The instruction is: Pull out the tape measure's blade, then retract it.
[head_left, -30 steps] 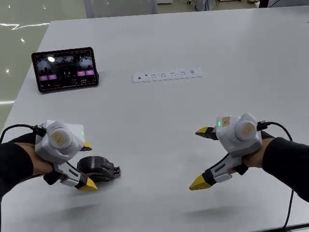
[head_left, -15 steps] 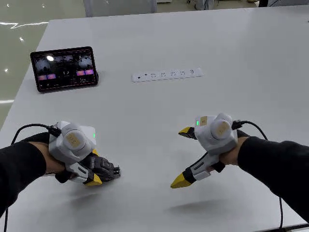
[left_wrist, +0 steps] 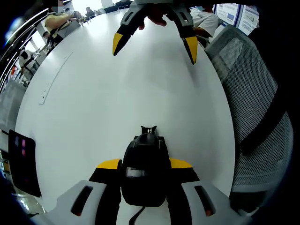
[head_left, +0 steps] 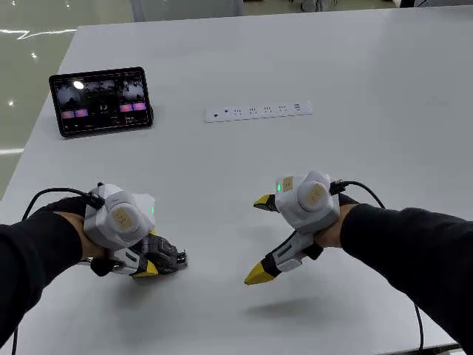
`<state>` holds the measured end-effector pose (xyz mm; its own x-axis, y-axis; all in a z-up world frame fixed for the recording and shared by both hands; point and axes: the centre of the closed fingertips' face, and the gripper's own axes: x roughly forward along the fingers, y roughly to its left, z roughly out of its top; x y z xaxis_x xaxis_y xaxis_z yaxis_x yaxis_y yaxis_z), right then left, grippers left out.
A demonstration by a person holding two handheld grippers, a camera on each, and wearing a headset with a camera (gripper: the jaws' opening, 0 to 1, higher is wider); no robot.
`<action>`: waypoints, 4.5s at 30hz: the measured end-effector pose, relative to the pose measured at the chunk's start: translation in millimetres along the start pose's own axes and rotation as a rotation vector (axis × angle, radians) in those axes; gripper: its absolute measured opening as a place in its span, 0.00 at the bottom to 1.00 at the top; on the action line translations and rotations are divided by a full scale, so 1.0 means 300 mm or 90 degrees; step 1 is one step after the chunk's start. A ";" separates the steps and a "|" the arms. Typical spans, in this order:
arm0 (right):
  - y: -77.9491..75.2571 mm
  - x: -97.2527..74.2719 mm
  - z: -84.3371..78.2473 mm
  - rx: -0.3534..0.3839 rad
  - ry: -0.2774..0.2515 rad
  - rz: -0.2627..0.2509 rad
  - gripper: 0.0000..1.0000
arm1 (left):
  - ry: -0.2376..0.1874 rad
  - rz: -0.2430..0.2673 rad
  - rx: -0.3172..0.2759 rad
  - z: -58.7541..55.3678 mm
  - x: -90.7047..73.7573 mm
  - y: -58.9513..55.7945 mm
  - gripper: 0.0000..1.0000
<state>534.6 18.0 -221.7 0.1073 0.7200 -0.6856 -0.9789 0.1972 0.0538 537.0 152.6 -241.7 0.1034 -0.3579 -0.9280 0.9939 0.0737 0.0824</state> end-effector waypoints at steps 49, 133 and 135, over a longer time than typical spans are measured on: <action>0.068 0.340 0.142 -0.113 0.029 0.070 0.29 | -0.005 0.010 -0.003 0.001 0.010 0.002 0.32; 0.065 0.325 0.081 -0.112 0.091 0.069 0.09 | -0.040 0.017 -0.005 0.002 0.002 0.004 0.32; 0.064 0.323 0.079 -0.112 0.091 0.069 0.09 | -0.039 0.017 -0.005 0.001 0.002 0.004 0.32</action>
<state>530.3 107.2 -269.9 -0.0132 0.6265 -0.7793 -0.9999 -0.0033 0.0142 538.3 152.1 -241.9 0.1324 -0.4126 -0.9013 0.9904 0.0909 0.1039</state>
